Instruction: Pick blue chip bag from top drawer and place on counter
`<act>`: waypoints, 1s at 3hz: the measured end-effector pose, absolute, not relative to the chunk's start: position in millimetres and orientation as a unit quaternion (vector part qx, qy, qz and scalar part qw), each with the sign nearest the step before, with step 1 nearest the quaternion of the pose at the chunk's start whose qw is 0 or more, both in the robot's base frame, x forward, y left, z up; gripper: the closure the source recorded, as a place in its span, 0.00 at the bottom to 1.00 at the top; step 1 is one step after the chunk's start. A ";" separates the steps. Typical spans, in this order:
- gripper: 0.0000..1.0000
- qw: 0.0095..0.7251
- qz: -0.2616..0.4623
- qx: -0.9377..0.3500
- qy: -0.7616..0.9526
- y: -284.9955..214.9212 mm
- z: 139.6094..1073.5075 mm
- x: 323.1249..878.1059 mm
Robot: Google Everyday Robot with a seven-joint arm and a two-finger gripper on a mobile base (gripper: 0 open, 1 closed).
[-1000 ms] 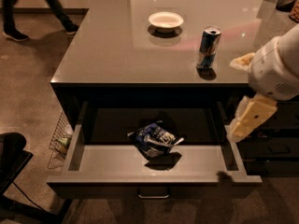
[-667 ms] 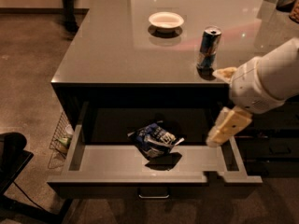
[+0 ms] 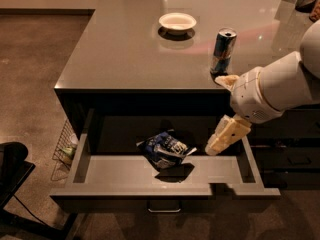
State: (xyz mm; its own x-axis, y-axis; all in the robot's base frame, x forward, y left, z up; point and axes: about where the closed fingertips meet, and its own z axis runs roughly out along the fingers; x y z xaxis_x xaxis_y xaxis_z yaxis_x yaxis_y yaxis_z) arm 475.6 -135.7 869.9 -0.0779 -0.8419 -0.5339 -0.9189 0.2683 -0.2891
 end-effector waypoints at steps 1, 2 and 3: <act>0.00 0.314 0.075 -0.602 0.730 -120.2 855.4 484.8; 0.00 0.308 0.111 -0.608 0.723 -70.1 797.1 507.6; 0.00 0.303 0.120 -0.617 0.717 -39.9 755.2 522.1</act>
Offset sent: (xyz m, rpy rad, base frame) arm 0.0529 0.0982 -0.1135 0.1059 0.0892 0.0651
